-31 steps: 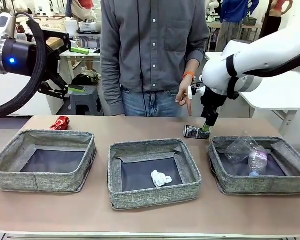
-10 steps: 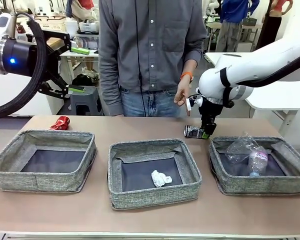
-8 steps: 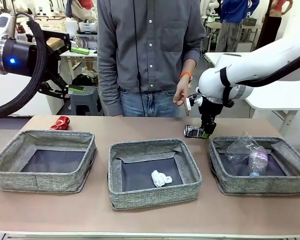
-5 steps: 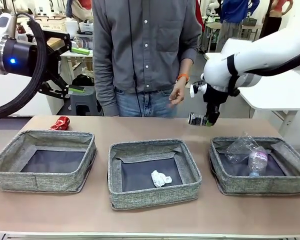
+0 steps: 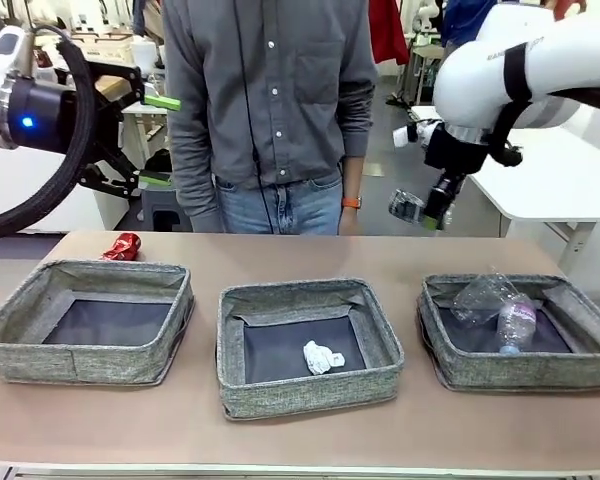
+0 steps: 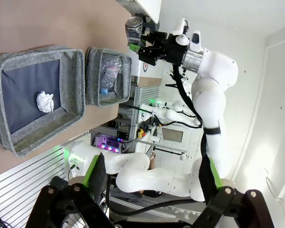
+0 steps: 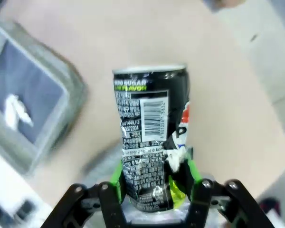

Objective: Sort the waste into the appropriate baskets.
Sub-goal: Pick up the waste item pointed out by the person.

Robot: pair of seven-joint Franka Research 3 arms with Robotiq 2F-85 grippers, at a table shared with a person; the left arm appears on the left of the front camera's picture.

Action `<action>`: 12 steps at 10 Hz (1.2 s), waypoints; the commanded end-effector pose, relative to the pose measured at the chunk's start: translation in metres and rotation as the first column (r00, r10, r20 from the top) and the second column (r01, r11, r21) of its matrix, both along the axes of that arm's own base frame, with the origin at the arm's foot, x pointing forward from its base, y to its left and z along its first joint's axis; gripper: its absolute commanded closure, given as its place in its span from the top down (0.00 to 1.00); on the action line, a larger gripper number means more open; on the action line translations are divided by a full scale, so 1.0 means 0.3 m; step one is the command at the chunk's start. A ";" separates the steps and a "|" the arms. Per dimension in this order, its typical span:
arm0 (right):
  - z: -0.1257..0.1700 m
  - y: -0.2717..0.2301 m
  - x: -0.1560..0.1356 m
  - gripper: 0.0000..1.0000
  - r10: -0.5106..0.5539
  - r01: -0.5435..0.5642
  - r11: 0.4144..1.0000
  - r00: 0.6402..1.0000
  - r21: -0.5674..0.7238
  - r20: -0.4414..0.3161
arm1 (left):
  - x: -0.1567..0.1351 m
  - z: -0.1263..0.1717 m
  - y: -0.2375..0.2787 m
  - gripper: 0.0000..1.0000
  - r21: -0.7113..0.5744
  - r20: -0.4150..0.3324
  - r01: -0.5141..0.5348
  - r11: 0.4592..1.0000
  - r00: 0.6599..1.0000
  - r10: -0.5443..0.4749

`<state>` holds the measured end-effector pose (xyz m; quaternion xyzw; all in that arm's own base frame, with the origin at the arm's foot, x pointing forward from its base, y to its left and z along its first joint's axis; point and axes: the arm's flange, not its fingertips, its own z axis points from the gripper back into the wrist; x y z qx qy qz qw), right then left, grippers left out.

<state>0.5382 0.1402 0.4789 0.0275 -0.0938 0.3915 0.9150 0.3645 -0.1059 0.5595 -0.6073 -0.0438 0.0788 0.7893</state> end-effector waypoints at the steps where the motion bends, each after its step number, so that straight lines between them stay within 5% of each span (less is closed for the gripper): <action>1: -0.029 0.152 -0.071 0.44 -0.315 0.292 0.944 0.937 0.156 0.151 | -0.002 0.004 -0.006 1.00 -0.024 -0.002 -0.012 1.000 1.000 0.012; 3: -0.043 0.234 -0.097 0.44 -0.317 0.285 0.941 0.931 0.182 0.181 | -0.002 0.004 -0.006 1.00 -0.024 -0.002 -0.012 1.000 1.000 0.012; 4: 0.023 0.163 -0.064 0.44 -0.241 0.230 0.960 0.969 0.159 0.053 | -0.002 0.004 -0.006 1.00 -0.024 -0.002 -0.012 1.000 1.000 0.012; 8: 0.023 0.163 -0.064 0.44 -0.241 0.230 0.960 0.969 0.159 0.053 | -0.002 0.004 -0.006 1.00 -0.024 -0.002 -0.012 1.000 1.000 0.012; 10: 0.015 0.222 -0.063 0.53 -0.272 0.263 0.948 0.962 0.179 0.031 | -0.002 0.004 -0.006 1.00 -0.024 -0.002 -0.012 1.000 1.000 0.012; 12: 0.079 0.410 -0.118 0.53 -0.379 0.379 0.925 0.925 -0.035 -0.011 | -0.002 0.004 -0.006 1.00 -0.024 -0.002 -0.012 1.000 1.000 0.012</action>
